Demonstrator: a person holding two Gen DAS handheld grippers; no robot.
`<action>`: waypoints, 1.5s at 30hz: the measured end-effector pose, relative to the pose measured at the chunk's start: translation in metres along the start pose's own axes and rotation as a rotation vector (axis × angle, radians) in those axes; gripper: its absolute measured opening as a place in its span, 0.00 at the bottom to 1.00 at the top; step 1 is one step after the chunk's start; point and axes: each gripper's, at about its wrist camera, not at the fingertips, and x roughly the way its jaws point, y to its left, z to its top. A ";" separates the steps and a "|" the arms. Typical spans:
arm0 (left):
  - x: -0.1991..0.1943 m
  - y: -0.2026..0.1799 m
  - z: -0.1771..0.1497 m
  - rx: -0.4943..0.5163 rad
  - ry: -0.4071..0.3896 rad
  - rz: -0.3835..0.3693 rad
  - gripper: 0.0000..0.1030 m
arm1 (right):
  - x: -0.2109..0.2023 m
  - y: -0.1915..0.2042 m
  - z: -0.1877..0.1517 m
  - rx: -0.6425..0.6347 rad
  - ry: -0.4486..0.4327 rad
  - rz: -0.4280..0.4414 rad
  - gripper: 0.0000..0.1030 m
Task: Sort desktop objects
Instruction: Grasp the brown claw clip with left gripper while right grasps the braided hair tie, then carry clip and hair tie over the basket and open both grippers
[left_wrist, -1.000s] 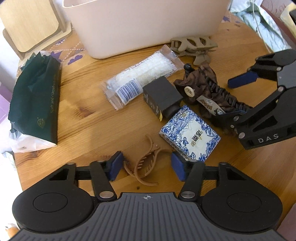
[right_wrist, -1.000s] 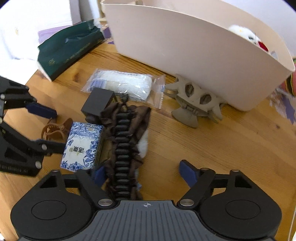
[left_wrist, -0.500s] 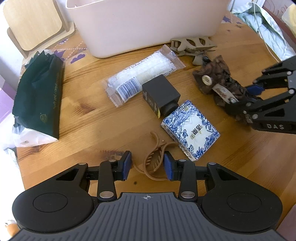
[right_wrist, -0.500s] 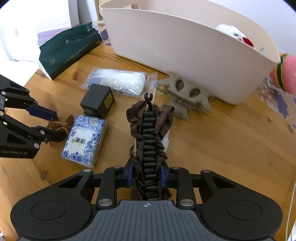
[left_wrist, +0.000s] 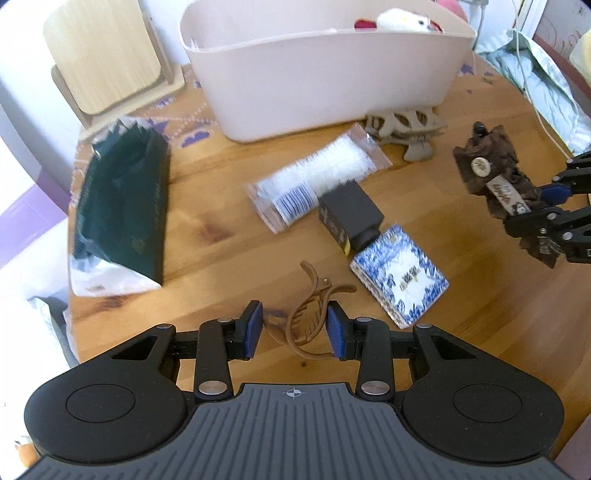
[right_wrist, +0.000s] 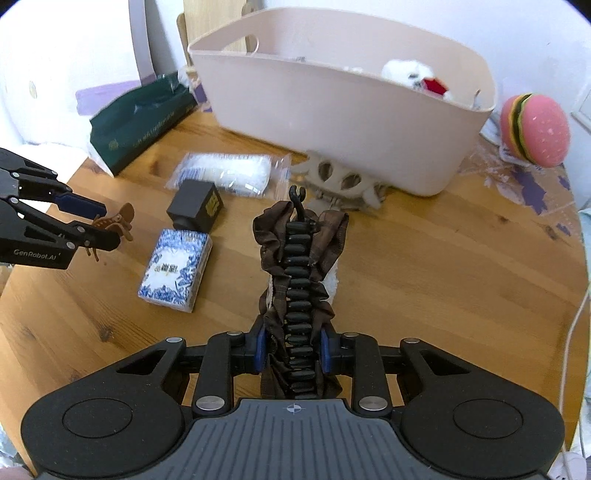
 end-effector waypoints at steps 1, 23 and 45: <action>-0.003 0.001 0.002 0.000 -0.007 0.001 0.37 | -0.004 -0.001 0.001 0.001 -0.009 -0.001 0.25; -0.070 0.007 0.073 0.107 -0.208 0.047 0.37 | -0.078 -0.040 0.039 0.002 -0.207 -0.041 0.25; -0.059 0.006 0.171 0.036 -0.323 0.088 0.37 | -0.088 -0.065 0.121 0.002 -0.344 -0.087 0.25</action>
